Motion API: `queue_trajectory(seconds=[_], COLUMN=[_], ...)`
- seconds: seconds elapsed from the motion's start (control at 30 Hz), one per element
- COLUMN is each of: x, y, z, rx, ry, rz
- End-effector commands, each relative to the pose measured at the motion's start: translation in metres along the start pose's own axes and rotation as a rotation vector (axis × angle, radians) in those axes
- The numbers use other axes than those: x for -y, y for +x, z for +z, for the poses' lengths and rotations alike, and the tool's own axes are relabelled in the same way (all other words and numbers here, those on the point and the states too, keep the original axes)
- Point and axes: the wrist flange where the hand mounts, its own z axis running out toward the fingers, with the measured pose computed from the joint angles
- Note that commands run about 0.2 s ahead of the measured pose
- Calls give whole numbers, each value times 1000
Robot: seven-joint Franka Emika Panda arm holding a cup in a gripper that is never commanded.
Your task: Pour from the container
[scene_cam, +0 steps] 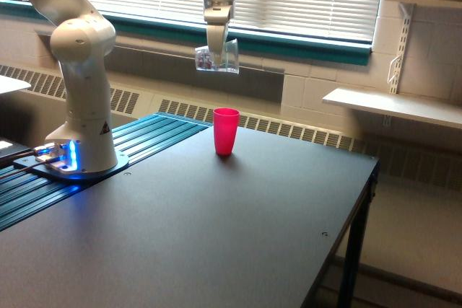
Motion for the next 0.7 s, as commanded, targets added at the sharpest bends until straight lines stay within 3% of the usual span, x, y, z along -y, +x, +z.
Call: queue_trajectory(seconds=[0.03,0.5,0.7], x=[-4,-2,-8], y=[-2,-6,-6], z=[15,35,47], rx=[26,11,17], ry=[-24,-57,-94], rz=[-4,-8,0])
